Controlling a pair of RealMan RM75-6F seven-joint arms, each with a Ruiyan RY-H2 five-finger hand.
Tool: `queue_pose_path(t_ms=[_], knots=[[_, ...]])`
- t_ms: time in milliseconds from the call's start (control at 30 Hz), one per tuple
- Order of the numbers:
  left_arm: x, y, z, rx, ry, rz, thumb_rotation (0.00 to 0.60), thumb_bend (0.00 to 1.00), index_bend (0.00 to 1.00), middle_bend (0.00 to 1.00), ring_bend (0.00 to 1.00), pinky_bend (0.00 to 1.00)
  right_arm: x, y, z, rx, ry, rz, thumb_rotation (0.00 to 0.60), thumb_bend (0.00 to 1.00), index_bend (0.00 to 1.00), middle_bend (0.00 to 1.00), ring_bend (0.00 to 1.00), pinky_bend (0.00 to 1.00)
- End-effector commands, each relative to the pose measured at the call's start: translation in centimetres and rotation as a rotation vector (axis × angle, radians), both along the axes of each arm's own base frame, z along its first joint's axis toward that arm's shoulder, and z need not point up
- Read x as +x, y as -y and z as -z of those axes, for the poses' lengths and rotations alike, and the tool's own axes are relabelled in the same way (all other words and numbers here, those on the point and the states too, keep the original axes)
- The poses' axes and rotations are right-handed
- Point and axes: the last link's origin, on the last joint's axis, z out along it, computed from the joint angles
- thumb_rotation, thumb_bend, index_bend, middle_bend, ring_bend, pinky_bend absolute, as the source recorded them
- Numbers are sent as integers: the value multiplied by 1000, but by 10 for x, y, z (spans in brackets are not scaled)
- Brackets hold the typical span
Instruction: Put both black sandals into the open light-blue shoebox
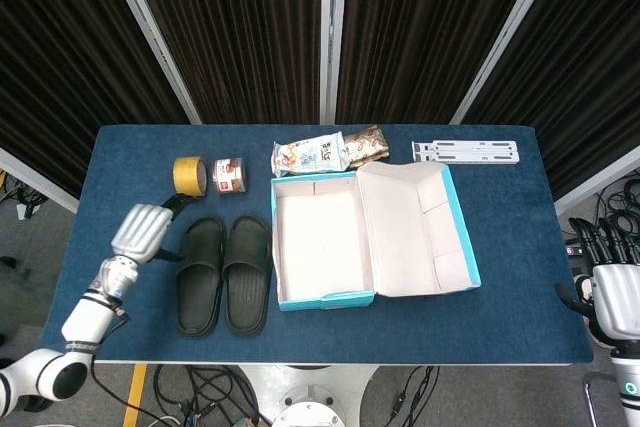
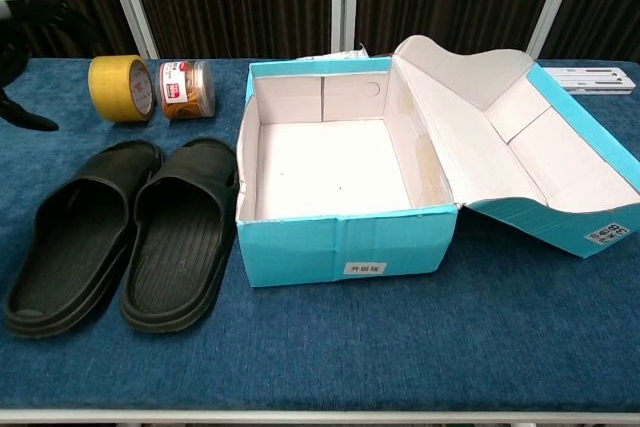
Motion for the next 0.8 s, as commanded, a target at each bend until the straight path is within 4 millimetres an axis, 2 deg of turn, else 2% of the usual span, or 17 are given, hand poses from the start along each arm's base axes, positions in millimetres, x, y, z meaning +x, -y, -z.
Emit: queue_pose_path(t_ms=[33,433,633,800], knots=[[22,-6,36,-108,-14,-17,600,0,186,184,694,789,-2,0,0,2,1,5,600,73,7,117,0,93],[53,-12,75,-247,6,-87,600,0,167,153,698,801,-11,-3,-3,-1,14,21,600,75,6,117,0,93],[60,-14,84,-287,21,-146,600,0,153,136,699,802,-13,-4,-4,1,18,20,600,80,7,117,0,93],[57,-14,90,-279,0,-183,600,0,146,136,699,802,-14,-4,-4,3,20,19,600,80,6,117,0,94]])
